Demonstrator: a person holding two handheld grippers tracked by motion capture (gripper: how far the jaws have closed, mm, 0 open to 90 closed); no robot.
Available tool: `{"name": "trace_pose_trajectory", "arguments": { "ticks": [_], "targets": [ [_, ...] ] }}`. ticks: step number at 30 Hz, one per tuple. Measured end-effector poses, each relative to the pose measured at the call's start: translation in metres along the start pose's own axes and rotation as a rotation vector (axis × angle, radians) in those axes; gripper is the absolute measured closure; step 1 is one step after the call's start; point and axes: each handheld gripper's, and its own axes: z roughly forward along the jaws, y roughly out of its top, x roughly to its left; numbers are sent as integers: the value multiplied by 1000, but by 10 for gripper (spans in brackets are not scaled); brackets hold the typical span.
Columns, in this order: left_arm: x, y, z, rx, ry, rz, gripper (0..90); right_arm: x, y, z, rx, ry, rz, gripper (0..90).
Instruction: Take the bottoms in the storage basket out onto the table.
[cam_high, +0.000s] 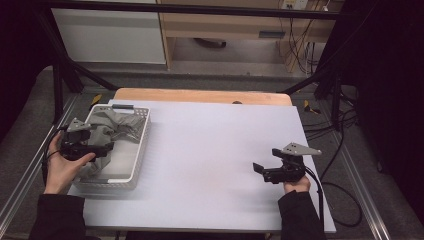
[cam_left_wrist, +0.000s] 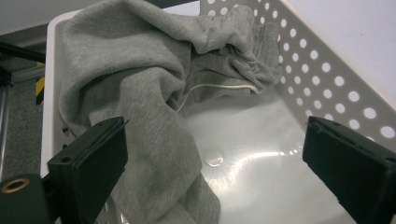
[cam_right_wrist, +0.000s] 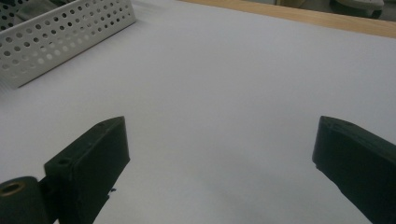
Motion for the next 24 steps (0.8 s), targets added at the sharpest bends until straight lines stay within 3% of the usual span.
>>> {"name": "trace_pose_trajectory", "arguments": {
  "ticks": [7, 9, 15, 24],
  "targets": [
    [4, -1, 2, 12, 39, -2, 112, 0, -1, 1, 5, -1, 2, 41],
    [5, -2, 4, 26, 71, 6, 152, 0, -1, 1, 2, -3, 3, 42],
    [6, -2, 6, 31, 89, 14, 217, 0, 0, 0, 1, -2, 3, 42],
    [7, 0, 16, 75, 112, 23, 303, -1, -1, 1, 6, -4, 6, 42]
  ]
}}
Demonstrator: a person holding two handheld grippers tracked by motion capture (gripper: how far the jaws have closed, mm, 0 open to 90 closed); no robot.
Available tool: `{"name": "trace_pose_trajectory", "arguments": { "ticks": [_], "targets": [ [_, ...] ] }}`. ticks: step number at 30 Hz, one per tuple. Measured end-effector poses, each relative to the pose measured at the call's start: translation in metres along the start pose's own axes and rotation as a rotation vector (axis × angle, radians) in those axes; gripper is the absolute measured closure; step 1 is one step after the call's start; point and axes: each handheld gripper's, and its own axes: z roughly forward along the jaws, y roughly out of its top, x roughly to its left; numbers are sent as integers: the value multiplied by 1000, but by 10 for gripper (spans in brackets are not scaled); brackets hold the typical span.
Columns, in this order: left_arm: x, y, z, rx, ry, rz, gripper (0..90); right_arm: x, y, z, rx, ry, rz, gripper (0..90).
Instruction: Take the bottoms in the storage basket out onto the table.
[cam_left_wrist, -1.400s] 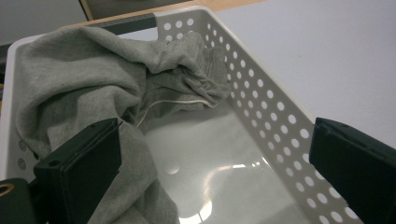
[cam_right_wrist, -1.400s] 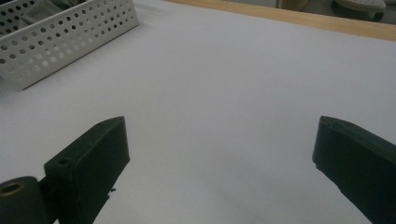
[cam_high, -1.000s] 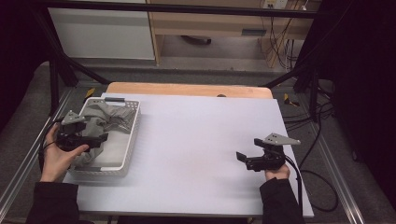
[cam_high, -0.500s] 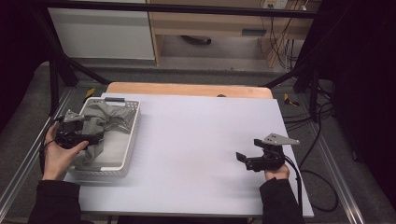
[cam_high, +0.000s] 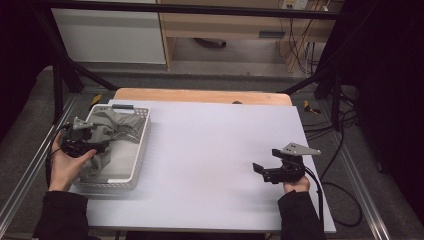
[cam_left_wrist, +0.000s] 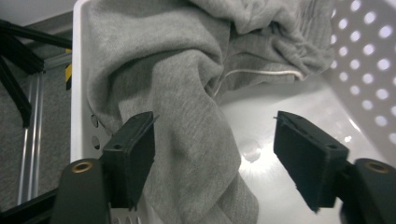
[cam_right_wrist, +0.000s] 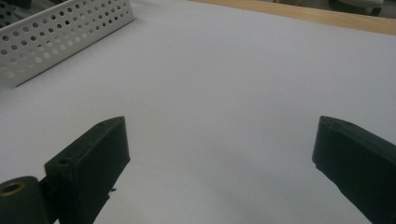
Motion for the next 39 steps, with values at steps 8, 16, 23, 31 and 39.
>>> {"name": "trace_pose_trajectory", "arguments": {
  "ticks": [8, 16, 23, 31, 39],
  "targets": [
    [1, 0, 2, 8, 46, -24, 453, 0, 0, 0, 1, -2, 0, 42],
    [5, -1, 3, 13, 32, -64, 605, 0, 0, 0, 0, -2, 1, 42],
    [6, 0, 7, 55, 19, -73, 719, 0, 0, 0, -2, -3, -3, 42],
    [9, -1, 7, 82, -8, -68, 785, 0, 0, 0, 0, -2, -1, 42],
    [10, -1, 5, 76, -10, -77, 858, 0, 0, 0, 1, -5, -1, 42]
  ]
}}
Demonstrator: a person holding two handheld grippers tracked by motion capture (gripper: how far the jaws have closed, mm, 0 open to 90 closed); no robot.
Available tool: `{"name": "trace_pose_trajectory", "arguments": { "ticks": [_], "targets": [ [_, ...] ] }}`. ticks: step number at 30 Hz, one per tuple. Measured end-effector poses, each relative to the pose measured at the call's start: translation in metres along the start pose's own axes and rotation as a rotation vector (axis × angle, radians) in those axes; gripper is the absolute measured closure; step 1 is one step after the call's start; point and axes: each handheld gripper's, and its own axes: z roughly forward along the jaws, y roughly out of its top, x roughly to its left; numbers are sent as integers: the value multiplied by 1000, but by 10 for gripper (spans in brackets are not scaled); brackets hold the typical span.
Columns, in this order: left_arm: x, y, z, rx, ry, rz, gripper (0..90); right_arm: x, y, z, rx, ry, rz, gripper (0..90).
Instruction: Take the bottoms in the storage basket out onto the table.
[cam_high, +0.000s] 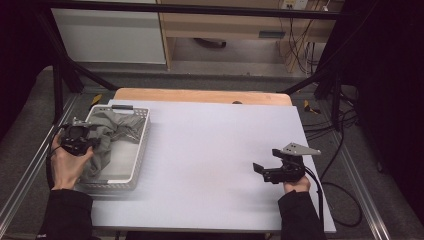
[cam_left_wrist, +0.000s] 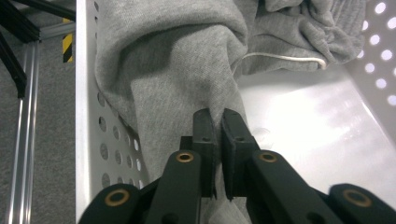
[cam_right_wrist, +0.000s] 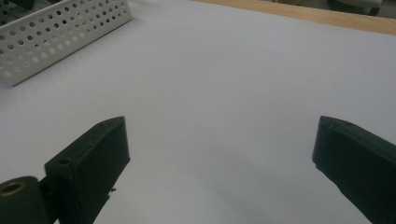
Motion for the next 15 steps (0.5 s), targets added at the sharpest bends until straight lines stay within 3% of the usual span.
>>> {"name": "trace_pose_trajectory", "arguments": {
  "ticks": [6, 15],
  "targets": [
    [1, 0, -3, -9, -11, -1, 871, 0, 0, 1, 3, 3, 0, 42],
    [-7, -3, -17, -39, -88, 15, 876, 0, 0, 0, -4, 2, -1, 42]
  ]
}}
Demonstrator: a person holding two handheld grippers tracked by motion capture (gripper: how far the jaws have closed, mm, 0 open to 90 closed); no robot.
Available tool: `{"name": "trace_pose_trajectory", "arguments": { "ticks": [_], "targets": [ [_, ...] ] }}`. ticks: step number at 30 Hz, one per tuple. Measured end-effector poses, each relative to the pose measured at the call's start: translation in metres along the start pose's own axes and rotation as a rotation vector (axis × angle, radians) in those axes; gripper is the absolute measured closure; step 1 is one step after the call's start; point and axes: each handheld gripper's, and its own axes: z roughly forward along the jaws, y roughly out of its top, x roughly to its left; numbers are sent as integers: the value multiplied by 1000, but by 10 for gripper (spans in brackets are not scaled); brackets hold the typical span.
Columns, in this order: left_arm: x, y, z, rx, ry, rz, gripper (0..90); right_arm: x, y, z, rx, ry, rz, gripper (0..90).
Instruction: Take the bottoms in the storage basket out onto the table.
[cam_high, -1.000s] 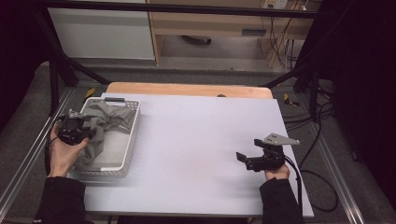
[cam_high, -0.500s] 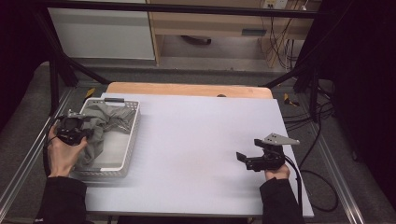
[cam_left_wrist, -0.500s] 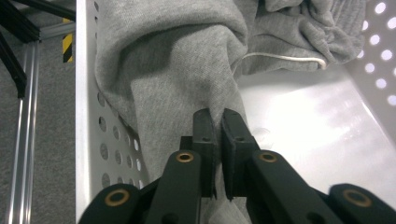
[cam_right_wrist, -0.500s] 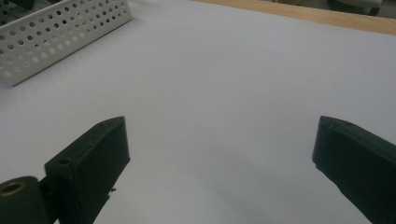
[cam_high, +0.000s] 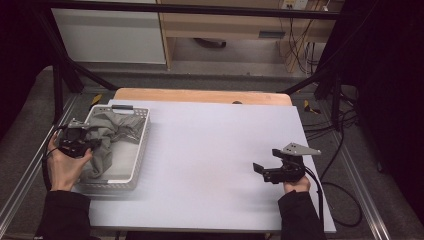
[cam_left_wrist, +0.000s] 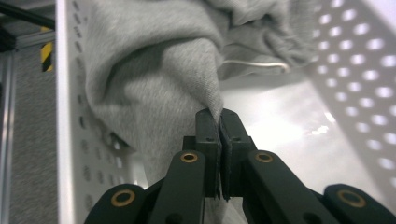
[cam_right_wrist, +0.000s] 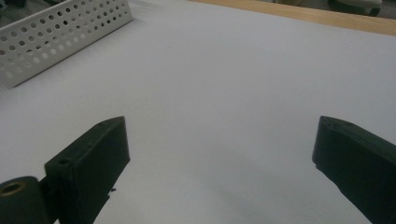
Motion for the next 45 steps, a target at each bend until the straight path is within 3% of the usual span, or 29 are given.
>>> {"name": "trace_pose_trajectory", "arguments": {
  "ticks": [5, 9, 16, 25, 27, 29, 33, 37, 44, 45],
  "targets": [
    [-11, -1, -4, 4, -26, 24, 876, 0, 0, 0, 2, -1, -1, 42],
    [-26, -4, -8, 2, -70, 40, 876, 0, 0, -1, -1, -1, 1, 42],
    [-37, -10, -14, -15, -107, 41, 876, 0, 0, -2, -3, -4, 0, 42],
    [-37, -13, -12, -13, -141, 38, 856, 0, 0, -1, 5, -3, 0, 42],
    [-35, -13, -14, -11, -157, 24, 778, 0, 0, 0, 5, -4, 1, 42],
    [-33, -12, -17, -23, -167, 6, 631, 0, 0, 0, 7, -4, 0, 42],
    [-27, -9, -23, -41, -126, -31, 436, 0, -1, 0, 15, -2, -4, 42],
    [-21, -10, -27, -98, -82, -12, 292, 0, -1, 1, 15, -2, -4, 42],
    [-14, -7, -29, -115, -53, 10, 172, 0, -1, 1, 18, -4, -4, 42],
    [-12, -5, -29, -122, -34, 20, 157, 0, -1, 1, 17, -4, -4, 42]
  ]
}}
